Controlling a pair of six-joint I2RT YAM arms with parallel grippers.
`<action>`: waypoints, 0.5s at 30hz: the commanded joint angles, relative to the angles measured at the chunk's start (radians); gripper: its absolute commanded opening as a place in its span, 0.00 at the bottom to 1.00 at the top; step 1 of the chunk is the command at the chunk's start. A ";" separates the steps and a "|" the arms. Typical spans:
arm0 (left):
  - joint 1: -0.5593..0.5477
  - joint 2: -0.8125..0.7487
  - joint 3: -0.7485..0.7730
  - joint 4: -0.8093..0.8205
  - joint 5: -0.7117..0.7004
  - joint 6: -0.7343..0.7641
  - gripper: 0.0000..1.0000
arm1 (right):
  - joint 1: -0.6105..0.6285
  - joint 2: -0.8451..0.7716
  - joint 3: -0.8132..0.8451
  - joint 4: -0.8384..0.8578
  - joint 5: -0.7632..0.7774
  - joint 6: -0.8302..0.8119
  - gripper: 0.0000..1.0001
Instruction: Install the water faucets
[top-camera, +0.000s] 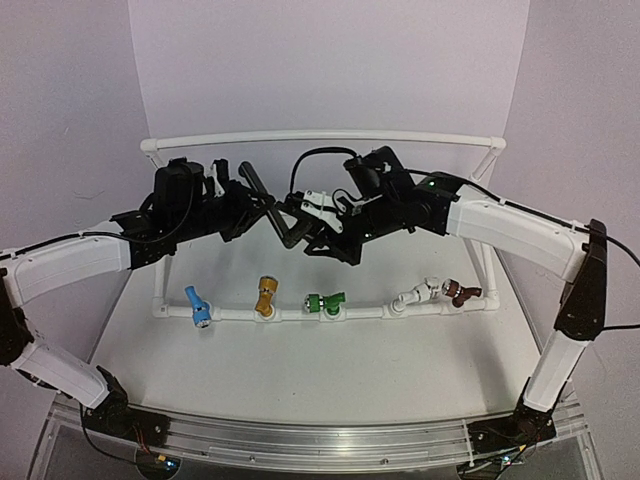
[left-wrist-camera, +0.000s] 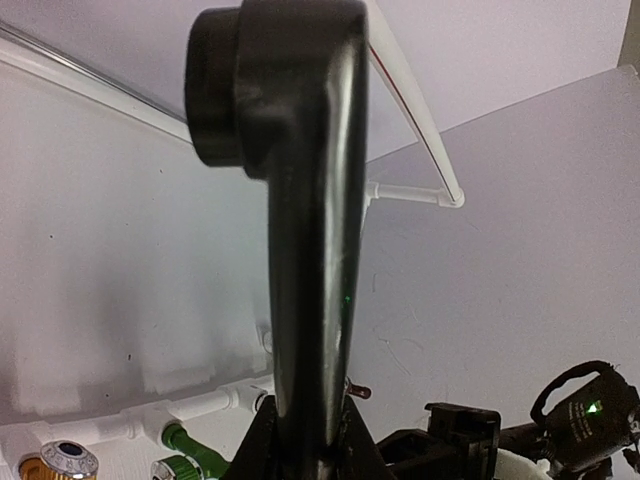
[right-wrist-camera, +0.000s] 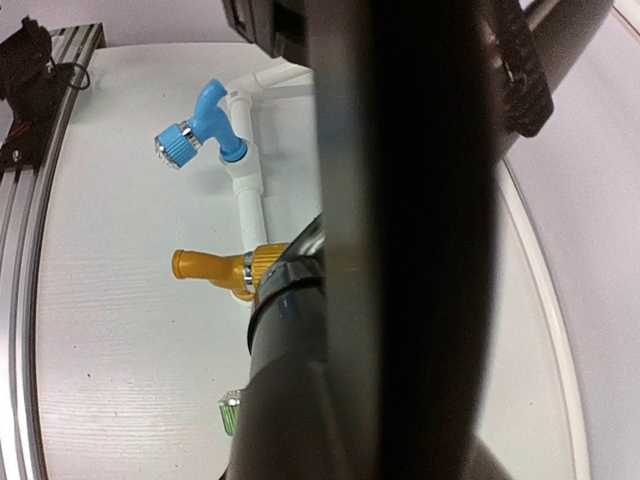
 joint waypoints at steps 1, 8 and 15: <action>-0.013 0.011 0.088 -0.033 0.247 0.061 0.00 | -0.016 -0.071 0.053 -0.004 0.040 -0.156 0.10; -0.013 0.005 0.060 -0.012 0.234 0.031 0.00 | -0.015 -0.073 0.091 -0.029 0.016 -0.168 0.28; -0.013 0.008 0.062 -0.008 0.226 0.001 0.00 | 0.037 -0.087 0.074 -0.067 -0.033 -0.152 0.51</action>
